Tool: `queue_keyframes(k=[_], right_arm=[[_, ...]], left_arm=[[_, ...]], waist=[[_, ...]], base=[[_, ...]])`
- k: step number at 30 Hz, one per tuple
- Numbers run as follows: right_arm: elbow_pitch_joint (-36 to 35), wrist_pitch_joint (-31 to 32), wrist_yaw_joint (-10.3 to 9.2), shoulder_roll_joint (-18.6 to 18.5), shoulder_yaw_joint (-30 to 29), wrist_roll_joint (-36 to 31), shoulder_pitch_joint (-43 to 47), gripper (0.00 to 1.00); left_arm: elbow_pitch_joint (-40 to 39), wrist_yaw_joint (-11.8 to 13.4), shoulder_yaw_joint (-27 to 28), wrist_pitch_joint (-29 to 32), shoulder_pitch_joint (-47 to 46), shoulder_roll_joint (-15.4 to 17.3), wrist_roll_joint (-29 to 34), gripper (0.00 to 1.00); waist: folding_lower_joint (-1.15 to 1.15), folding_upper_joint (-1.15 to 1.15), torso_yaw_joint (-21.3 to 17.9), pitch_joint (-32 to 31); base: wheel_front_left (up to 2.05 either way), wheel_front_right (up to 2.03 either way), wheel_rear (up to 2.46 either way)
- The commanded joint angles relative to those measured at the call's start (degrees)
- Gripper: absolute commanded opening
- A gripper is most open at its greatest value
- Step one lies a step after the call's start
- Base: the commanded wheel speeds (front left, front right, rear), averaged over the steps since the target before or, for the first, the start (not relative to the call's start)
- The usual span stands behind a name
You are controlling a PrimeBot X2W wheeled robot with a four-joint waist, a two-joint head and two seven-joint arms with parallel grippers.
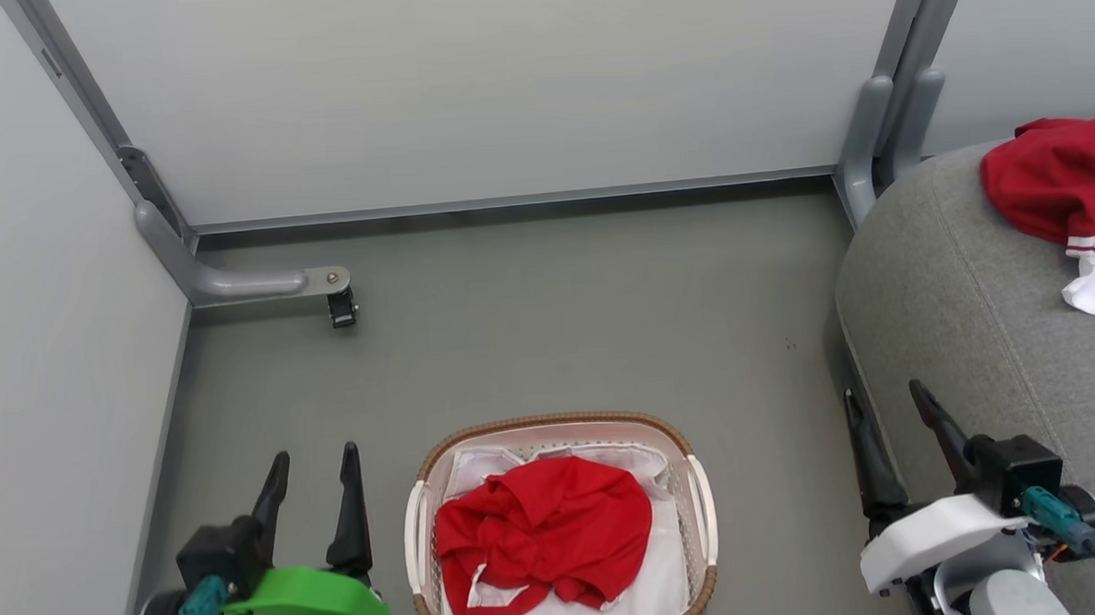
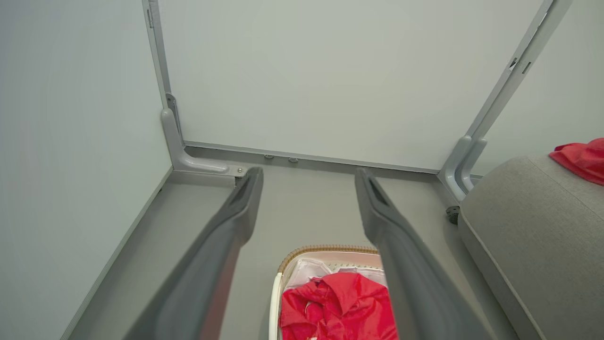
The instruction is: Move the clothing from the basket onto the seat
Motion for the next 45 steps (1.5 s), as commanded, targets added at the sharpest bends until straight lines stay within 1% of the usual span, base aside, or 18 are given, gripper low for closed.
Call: queue_keyframes(k=[1, 2, 6, 12, 14, 19, 23, 26, 31, 34, 40, 45], right_arm=[[-0.5, -0.1, -0.06, -0.2, -0.3, -0.6, -1.3, 1.00], [-0.6, -0.1, -0.06, -0.2, -0.5, -0.7, -1.7, 1.00], [-1.6, -0.1, -0.06, -0.2, -1.6, -1.2, -4.8, 1.00], [-3.7, -0.1, -0.06, -0.2, -3.0, -1.9, -10.0, 1.00], [-4.5, -0.1, -0.06, -0.2, -3.2, -1.9, -12.2, 1.00], [-6.1, -0.1, -0.06, -0.2, -2.8, -0.7, -17.9, 1.00], [-7.3, -0.1, -0.06, -0.2, -1.8, 0.3, -21.6, 1.00], [-7.9, -0.1, -0.06, -0.2, -1.4, 0.9, -23.2, 1.00], [-8.5, -0.1, -0.06, -0.2, -0.5, 2.4, -25.3, 1.00], [-8.6, -0.1, -0.06, -0.2, 0.5, 3.3, -26.0, 1.00], [-9.0, -0.1, -0.06, -0.2, 2.3, 4.8, -26.8, 1.00], [-9.3, -0.1, -0.06, -0.2, 3.3, 6.2, -27.4, 1.00]], left_arm=[[-0.2, -0.2, -0.4, 0.2, -2.5, 0.7, 1.0, 1.00], [0.0, -0.3, -0.7, 0.4, -3.3, 0.8, 1.3, 1.00], [1.6, -1.2, -3.6, 2.2, -10.8, 1.5, 3.4, 1.00], [5.7, -2.5, -10.2, 4.4, -22.0, 1.3, 7.4, 1.00], [7.8, -2.9, -12.0, 5.2, -25.6, 1.2, 8.1, 1.00], [14.9, -3.3, -17.2, 7.1, -33.7, 2.5, 10.2, 1.00], [20.8, -3.5, -20.8, 7.6, -38.4, 3.3, 11.2, 1.00], [25.4, -3.5, -24.3, 8.4, -40.6, 3.4, 10.7, 1.00], [31.8, -3.5, -29.8, 9.0, -43.6, 4.7, 10.0, 1.00], [34.7, -3.5, -31.8, 9.0, -45.4, 5.2, 9.7, 1.00], [39.6, -3.5, -33.4, 8.5, -48.9, 6.6, 9.7, 1.00], [43.4, -2.3, -33.5, 8.9, -51.8, 8.3, 10.4, 1.00]], waist=[[0.00, 0.00, -0.4, 1.7], [0.00, 0.00, -0.6, 2.2], [0.00, 0.00, -1.9, 7.6], [0.00, 0.00, -4.4, 17.8], [0.00, 0.00, -5.6, 21.6], [0.00, 0.00, -9.2, 31.1], [0.00, 0.00, -11.5, 36.9], [0.00, 0.00, -12.9, 39.6], [0.00, 0.00, -15.0, 43.2], [0.00, 0.00, -15.9, 44.6], [0.00, 0.00, -17.6, 47.1], [0.00, 0.00, -18.8, 48.9]], base=[[0.00, 0.00, 0.00], [0.00, 0.00, 0.00], [0.00, 0.00, 0.00], [0.00, 0.00, 0.00], [0.00, 0.00, 0.00], [0.00, 0.00, 0.00], [0.00, 0.00, 0.00], [0.00, 0.00, 0.00], [0.00, 0.00, 0.00], [0.00, 0.00, 0.00], [0.00, 0.00, 0.00], [0.00, 0.00, 0.00]])
